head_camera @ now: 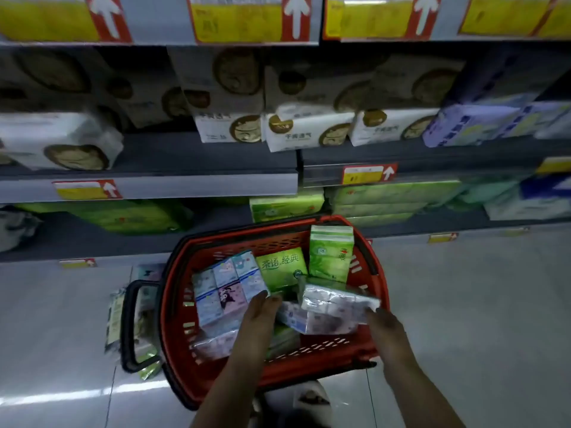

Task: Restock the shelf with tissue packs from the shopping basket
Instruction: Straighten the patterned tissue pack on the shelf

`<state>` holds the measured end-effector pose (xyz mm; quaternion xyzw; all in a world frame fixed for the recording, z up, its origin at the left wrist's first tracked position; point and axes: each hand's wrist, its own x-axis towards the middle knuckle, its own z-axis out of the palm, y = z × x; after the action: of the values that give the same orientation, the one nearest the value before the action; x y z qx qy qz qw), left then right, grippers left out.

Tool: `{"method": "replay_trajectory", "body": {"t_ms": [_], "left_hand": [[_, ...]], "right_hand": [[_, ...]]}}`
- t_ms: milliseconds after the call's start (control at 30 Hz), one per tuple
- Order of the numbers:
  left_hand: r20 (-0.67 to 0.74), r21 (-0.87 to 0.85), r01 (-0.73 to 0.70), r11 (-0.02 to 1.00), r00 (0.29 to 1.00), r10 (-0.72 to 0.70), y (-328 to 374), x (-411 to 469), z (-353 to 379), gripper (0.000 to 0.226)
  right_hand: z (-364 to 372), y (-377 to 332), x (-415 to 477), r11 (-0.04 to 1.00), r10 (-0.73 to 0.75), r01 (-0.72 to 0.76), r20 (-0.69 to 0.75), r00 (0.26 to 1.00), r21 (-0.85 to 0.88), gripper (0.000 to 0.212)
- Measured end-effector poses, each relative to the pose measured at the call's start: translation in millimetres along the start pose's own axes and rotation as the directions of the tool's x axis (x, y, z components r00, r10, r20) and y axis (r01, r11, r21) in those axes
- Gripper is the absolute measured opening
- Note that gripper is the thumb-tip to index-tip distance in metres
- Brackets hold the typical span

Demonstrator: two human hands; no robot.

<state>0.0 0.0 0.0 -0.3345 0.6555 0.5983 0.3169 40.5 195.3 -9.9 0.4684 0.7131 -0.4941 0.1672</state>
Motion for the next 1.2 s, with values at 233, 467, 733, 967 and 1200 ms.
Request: {"method": "replay_trajectory", "body": {"t_ms": [233,467,733,967,1200], "left_hand": [[0.036,0.109,0.057,0.992,0.997,-0.061,-12.8,63.1,53.2,0.051],[0.065,0.218,0.001,0.976,0.998,-0.016,-10.8,79.8,82.6,0.04],[-0.075,0.32,-0.039,0.947,0.995,0.067,-10.6,75.3,75.5,0.027],[-0.123,0.15,0.02,0.988,0.992,-0.001,-1.3,52.5,54.2,0.01],[-0.093,-0.12,0.039,0.992,0.994,-0.051,32.2,-7.5,25.9,0.015]], "right_hand": [[-0.6,27.6,56.3,1.0,-0.003,0.004,-0.05,0.999,0.024,0.029],[2.7,30.6,83.0,0.999,0.048,-0.048,-0.033,0.998,0.009,0.032],[5.2,25.0,67.5,0.972,0.195,-0.197,0.035,0.98,0.127,0.026],[-0.4,4.1,36.5,0.967,0.127,-0.129,0.021,0.992,0.219,0.019],[-19.8,-37.8,-5.2,0.942,0.132,-0.144,0.06,0.989,0.304,0.031]]}}
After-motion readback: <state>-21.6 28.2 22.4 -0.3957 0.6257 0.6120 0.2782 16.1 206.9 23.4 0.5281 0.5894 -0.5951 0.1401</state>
